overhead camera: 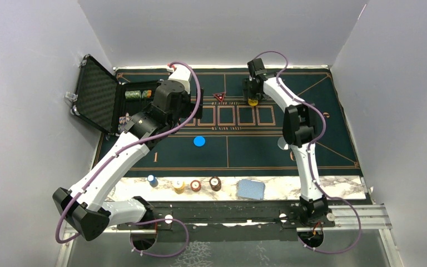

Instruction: Distribute texas hold em gaming equipment

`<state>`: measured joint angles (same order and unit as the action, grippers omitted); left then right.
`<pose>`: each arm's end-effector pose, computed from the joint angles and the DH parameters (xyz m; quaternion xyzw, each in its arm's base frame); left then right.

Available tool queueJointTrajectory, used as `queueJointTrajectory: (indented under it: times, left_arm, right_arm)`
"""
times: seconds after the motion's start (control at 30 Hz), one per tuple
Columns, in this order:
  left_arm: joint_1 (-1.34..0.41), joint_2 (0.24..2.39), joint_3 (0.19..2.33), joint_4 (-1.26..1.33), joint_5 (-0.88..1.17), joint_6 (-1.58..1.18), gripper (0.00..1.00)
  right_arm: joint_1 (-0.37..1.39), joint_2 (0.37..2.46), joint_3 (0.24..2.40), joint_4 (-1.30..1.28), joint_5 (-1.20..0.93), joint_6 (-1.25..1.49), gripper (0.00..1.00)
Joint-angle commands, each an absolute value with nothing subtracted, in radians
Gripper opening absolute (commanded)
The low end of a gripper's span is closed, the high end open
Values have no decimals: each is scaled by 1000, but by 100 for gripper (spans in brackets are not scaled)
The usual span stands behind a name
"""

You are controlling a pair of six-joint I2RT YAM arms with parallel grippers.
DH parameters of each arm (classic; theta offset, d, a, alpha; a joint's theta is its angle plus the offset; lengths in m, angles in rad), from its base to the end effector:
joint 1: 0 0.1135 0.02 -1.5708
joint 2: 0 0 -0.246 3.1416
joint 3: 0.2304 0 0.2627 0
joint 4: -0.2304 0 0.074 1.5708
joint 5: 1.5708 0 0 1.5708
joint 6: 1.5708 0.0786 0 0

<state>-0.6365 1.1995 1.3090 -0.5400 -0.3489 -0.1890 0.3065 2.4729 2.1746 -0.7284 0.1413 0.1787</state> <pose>0.2675 -0.1643 0.3686 0.0926 0.8292 -0.0794 0.5455 0.5312 0.1565 0.1183 -0.0424 0.9601 -0.0016 0.2765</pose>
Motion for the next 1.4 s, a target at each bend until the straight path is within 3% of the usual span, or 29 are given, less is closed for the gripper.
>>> queueJointTrajectory:
  times: [0.0,0.2,0.7,1.07,1.2,1.37]
  left_arm:
    - [-641,1180,1324,-520,-373,-173,99]
    - [-640,1177,1324,-519,-371,-174,99]
    - [-642,1157,1301,-507,-354,-193,99]
    - [-649,1166,1317,-507,-337,-206,99]
    - [-650,1170,1325,-512,-331,-213,99]
    - [-649,1172,1340,-521,-321,-218,99]
  right_arm:
    - [307,2516,2161,-765,193,195,60]
    - [275,2437,2096,-719,192,228,50]
    - [-134,2062,1534,-567,245,242,50]
    - [-153,2089,1574,-527,14,192,51]
    - [-153,2108,1586,-520,72,208,52]
    - [-152,2130,1640,-597,123,200,66]
